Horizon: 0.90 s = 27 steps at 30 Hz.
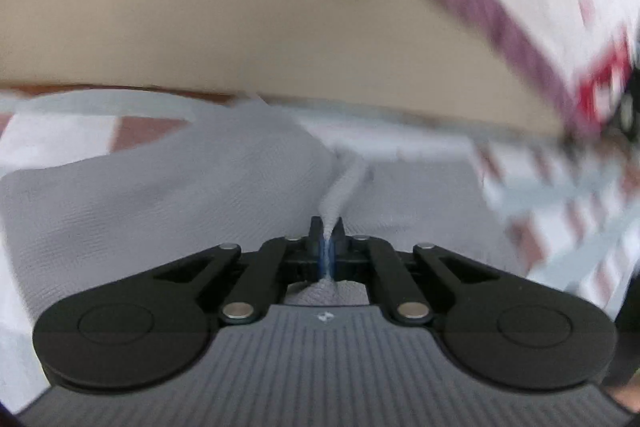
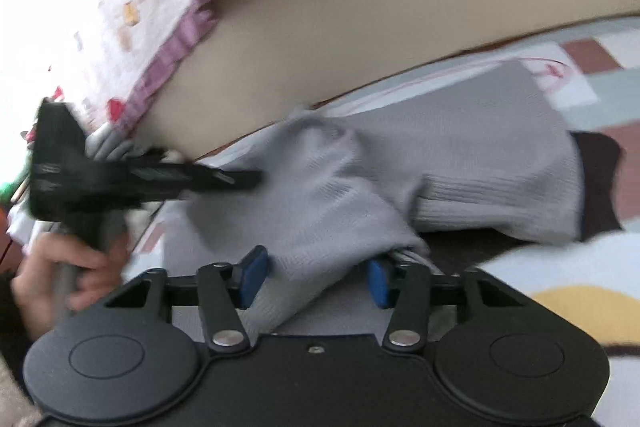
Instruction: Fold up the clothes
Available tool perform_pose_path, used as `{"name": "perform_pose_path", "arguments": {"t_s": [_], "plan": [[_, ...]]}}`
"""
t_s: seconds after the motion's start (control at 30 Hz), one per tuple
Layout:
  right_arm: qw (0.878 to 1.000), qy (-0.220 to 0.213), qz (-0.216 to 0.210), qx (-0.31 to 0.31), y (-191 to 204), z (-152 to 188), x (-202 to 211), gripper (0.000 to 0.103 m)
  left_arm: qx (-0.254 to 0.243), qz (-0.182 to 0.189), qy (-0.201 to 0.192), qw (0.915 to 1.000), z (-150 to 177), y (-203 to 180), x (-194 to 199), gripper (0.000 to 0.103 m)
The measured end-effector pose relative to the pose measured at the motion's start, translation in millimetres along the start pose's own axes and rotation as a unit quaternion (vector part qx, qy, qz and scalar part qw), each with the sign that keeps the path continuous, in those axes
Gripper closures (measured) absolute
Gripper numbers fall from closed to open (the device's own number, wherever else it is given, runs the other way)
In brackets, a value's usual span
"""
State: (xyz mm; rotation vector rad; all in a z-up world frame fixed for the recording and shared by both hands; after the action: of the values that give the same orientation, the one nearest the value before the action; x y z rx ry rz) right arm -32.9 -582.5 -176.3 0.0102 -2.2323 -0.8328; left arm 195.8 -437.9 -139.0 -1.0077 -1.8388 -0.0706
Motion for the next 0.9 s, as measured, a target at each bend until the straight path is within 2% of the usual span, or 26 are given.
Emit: {"name": "perform_pose_path", "arguments": {"t_s": [0.03,0.07,0.17,0.27,0.33,0.4,0.43,0.47,0.53,0.6,0.7,0.77,0.8,0.83,0.87,0.9], "plan": [[1.0,-0.001,0.015,-0.002,-2,2,0,0.084,0.002,-0.012,0.003,0.9999,2,3,-1,0.101],[1.0,0.002,0.029,-0.005,-3,3,0,0.096,0.004,-0.024,0.007,0.9997,5,6,-1,0.101],[0.998,0.01,0.051,-0.024,-5,5,0,0.103,0.008,-0.062,0.019,0.9979,13,14,-4,0.099],[0.997,0.017,0.063,-0.038,-4,7,3,0.103,0.012,-0.099,0.03,0.9946,21,22,-6,0.093],[0.997,0.018,0.058,-0.047,-4,10,6,0.103,0.047,-0.09,0.017,0.9947,23,26,4,0.075],[0.998,0.017,0.032,-0.059,-6,13,9,0.092,0.063,-0.066,-0.007,0.9958,27,22,19,0.07],[0.998,0.013,0.017,-0.061,-5,14,11,0.08,0.055,-0.055,-0.019,0.9968,23,15,23,0.07],[0.998,0.01,0.003,-0.063,-5,15,13,0.065,0.034,-0.041,-0.025,0.9982,24,5,27,0.069],[0.996,0.008,-0.022,-0.084,-7,15,15,0.049,-0.029,-0.014,-0.005,0.9995,36,-19,29,0.064],[0.992,0.008,-0.044,-0.12,-12,12,16,0.045,-0.097,0.008,0.017,0.9951,52,-46,26,0.061],[0.982,0.008,-0.076,-0.173,-19,9,17,0.04,-0.205,-0.003,0.053,0.9774,80,-81,12,0.055],[0.973,0.009,-0.097,-0.208,-24,6,17,0.038,-0.245,-0.029,0.064,0.9669,90,-92,-5,0.055],[0.968,0.009,-0.108,-0.225,-26,5,18,0.038,-0.254,-0.032,0.073,0.9638,91,-92,-16,0.06],[0.963,0.009,-0.118,-0.242,-28,4,18,0.037,-0.258,-0.029,0.085,0.9618,94,-93,-21,0.09],[0.957,0.009,-0.129,-0.259,-31,3,19,0.037,-0.247,-0.026,0.091,0.9643,92,-91,-23,0.101],[0.952,0.009,-0.137,-0.274,-33,1,19,0.037,-0.236,-0.023,0.097,0.9667,90,-89,-24,0.101]]}}
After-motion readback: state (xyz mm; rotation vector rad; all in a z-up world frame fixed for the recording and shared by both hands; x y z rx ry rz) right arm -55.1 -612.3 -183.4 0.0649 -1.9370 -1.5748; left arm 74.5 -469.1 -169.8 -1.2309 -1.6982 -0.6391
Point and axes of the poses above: each gripper's, at about its wrist camera, not at the fingertips, and x roughly against the way its jaws point, y to its left, z to its underside, the point moved 4 cm from there along -x, roughly the way its jaws point, and after that the axes turned 12 degrees about y, right-handed, at the moved point
